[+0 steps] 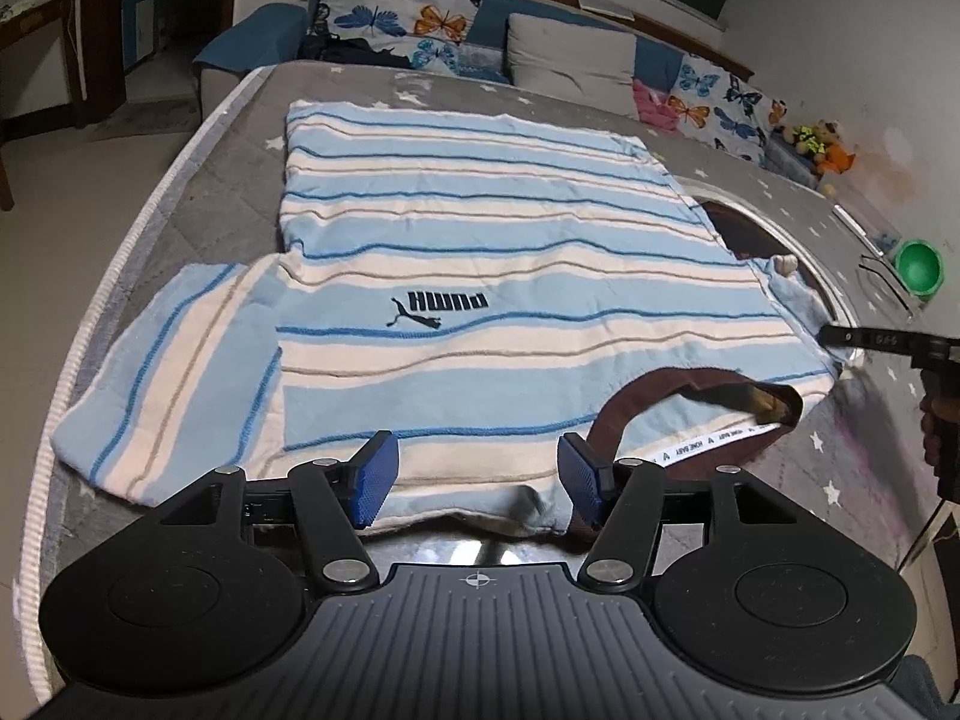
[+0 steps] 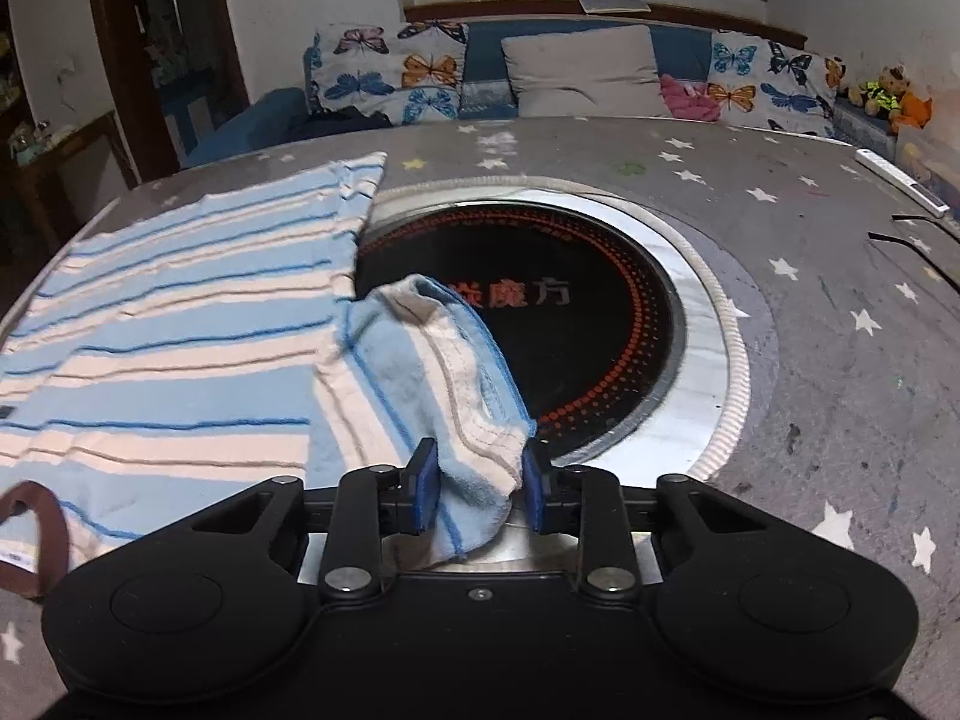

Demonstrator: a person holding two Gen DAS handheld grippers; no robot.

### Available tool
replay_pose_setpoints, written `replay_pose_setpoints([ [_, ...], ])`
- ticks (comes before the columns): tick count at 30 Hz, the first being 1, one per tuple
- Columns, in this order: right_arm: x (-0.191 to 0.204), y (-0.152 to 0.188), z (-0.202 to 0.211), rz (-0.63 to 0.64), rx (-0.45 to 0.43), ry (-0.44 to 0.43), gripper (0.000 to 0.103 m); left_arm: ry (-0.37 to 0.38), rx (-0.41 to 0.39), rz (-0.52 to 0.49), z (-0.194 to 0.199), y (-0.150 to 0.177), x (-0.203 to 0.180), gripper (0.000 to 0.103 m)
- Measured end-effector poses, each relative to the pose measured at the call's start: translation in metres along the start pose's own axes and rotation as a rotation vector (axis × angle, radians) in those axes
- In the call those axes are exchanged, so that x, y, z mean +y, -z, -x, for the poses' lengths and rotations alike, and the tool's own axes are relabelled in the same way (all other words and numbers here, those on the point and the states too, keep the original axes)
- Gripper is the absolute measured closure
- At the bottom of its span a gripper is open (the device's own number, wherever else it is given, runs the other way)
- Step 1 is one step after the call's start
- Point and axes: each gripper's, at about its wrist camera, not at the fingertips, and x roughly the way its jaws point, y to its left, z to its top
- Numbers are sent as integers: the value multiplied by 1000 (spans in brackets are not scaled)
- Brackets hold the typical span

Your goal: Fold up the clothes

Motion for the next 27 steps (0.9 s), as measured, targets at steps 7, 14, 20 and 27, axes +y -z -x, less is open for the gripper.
replay_pose_setpoints([
  [7,32,-5,20,34,-48,-112,81,-2,-1,4,-5,1,-4,35],
  [14,72,-5,20,58,-30,-266,81,-4,-1,13,-4,5,-2,34],
  [20,101,1,6,89,21,-340,81,-6,2,20,-4,5,0,34],
  [27,107,4,-2,105,60,-359,72,-20,-9,33,-1,5,5,34],
])
